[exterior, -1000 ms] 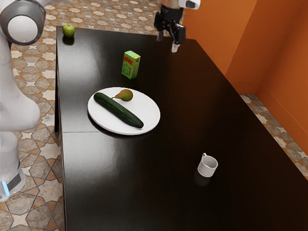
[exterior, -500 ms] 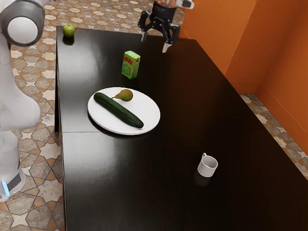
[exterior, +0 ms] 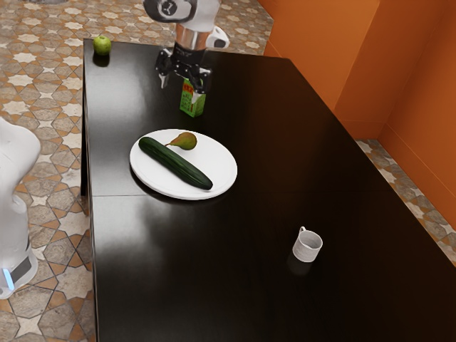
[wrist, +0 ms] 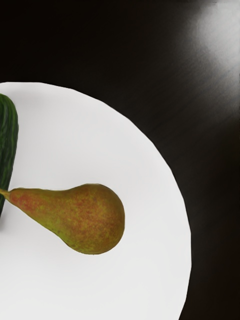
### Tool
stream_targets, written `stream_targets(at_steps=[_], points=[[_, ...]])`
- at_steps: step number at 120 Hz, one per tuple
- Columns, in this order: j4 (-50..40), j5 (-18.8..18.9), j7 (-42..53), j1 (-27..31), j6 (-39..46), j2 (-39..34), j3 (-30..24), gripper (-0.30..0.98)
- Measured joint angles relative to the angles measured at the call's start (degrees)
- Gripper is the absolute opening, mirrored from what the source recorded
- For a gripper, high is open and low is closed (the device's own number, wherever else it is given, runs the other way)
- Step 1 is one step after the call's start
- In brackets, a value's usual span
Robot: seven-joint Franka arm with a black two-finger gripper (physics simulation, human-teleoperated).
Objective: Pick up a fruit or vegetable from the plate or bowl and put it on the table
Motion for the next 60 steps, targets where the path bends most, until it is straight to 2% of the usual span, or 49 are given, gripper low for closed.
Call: stream_targets(at_steps=[24, 60], points=[[-6.5, 4.3, -1.1, -0.1, 10.2, 0.1, 5.0, 0.69], [-9.3, 4.6, -1.8, -0.8, 17.3, 0.0, 7.6, 0.68]])
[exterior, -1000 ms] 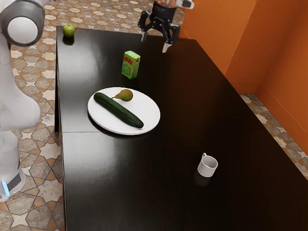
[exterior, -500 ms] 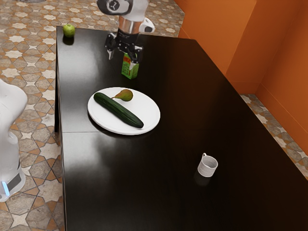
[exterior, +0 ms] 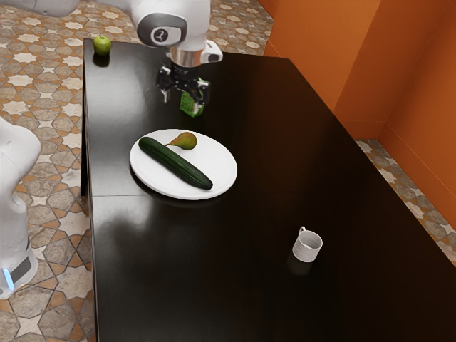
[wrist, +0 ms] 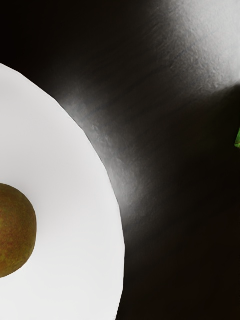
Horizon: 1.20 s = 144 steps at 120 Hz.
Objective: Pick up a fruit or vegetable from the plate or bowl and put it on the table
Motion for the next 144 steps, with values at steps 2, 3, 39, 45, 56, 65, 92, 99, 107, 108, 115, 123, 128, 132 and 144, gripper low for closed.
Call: stream_targets(at_steps=[2, 3, 39, 45, 56, 65, 92, 99, 107, 108, 115, 123, 128, 132, 144], points=[[0.0, -0.2, 0.0, 0.0, 0.2, 0.0, 0.0, 0.68], [0.0, -0.3, 0.0, 0.0, 0.4, 0.0, 0.0, 0.68], [-2.7, -5.6, -0.4, -5.1, 3.7, 0.2, 1.4, 0.69], [-3.2, -5.7, -0.4, -7.3, 4.2, 0.2, 4.0, 0.69], [-4.1, -5.7, -0.2, -9.2, 5.2, 0.2, 6.1, 0.69], [-4.4, -5.6, 0.0, -9.6, 5.8, 0.2, 6.5, 0.69], [-5.3, -4.7, 0.4, -9.6, 7.1, 0.4, 7.6, 0.69], [-5.6, -4.5, 0.5, -9.7, 7.4, 0.4, 8.0, 0.69], [-6.0, -4.4, 0.7, -9.7, 7.7, 0.4, 8.2, 0.69], [-6.0, -4.4, 0.7, -9.7, 7.7, 0.4, 8.2, 0.69], [-6.2, -4.3, 0.8, -9.7, 7.9, 0.4, 8.3, 0.69], [-6.7, -4.3, 0.9, -9.7, 8.1, 0.4, 8.7, 0.69], [-6.8, -4.2, 1.0, -10.2, 8.3, 0.4, 9.8, 0.69], [-6.8, -4.2, 1.1, -10.6, 8.5, 0.4, 10.9, 0.69], [-6.9, -4.2, 1.5, -12.1, 9.0, 0.5, 12.8, 0.69]])
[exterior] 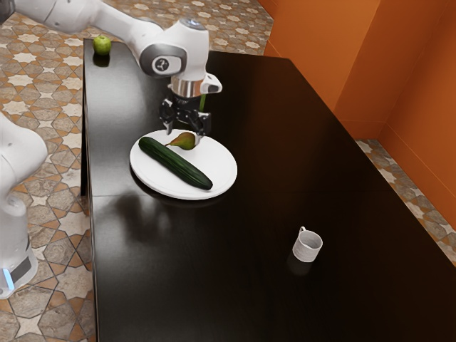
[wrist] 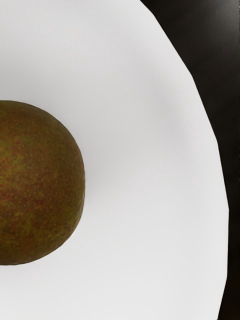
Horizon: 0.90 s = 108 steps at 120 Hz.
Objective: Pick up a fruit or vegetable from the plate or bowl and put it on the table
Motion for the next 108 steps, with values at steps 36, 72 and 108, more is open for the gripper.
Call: stream_targets(at_steps=[36, 72, 108], points=[[0.0, 0.7, 0.9, -0.4, 0.7, 0.5, 0.5, 0.69], [0.0, 0.9, 1.3, -0.4, 0.9, 1.0, 0.5, 0.56], [0.4, 1.1, 1.7, -5.6, 1.2, 1.0, 7.5, 0.51]])
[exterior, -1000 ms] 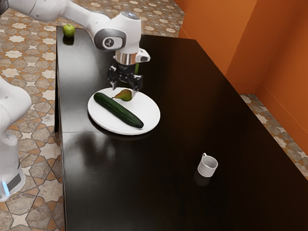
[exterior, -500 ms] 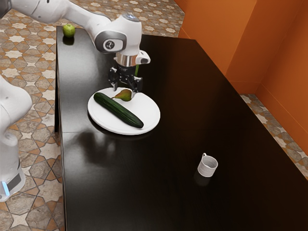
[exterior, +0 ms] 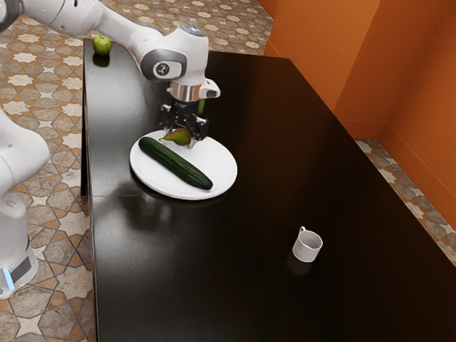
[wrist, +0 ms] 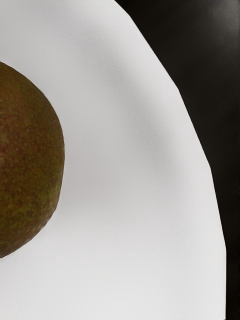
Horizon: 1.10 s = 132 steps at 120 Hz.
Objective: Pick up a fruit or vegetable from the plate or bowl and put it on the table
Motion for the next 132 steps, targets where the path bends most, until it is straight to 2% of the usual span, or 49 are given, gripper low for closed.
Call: stream_targets(at_steps=[19, 34, 40, 44, 51, 60, 71, 80, 88, 104, 118, 132], points=[[1.2, 0.2, 0.7, -0.9, -0.3, 0.0, 0.2, 0.31], [6.3, 0.3, 1.4, -1.8, -2.3, -0.1, -0.2, 0.28], [10.5, 0.4, 1.6, -5.2, -3.5, 0.0, 1.6, 0.29], [14.5, 0.4, 1.8, -10.5, -4.6, 0.0, 5.4, 0.29], [23.4, 0.4, 2.0, -25.0, -7.2, -0.1, 15.7, 0.29], [32.7, 0.8, 2.3, -40.7, -10.4, -0.2, 23.4, 0.29], [43.8, 1.6, 2.9, -63.6, -13.9, -2.3, 37.6, 0.3], [48.6, 2.8, 3.4, -73.2, -15.9, -7.0, 43.5, 0.28], [50.4, 3.8, 3.8, -76.3, -17.1, -8.7, 45.8, 0.28], [51.1, 5.1, 4.5, -78.1, -18.7, -9.3, 46.8, 0.29], [51.2, 7.2, 4.9, -81.3, -19.1, -9.3, 46.8, 0.5], [51.2, 8.0, 5.2, -81.4, -19.5, -9.1, 46.8, 0.6]])
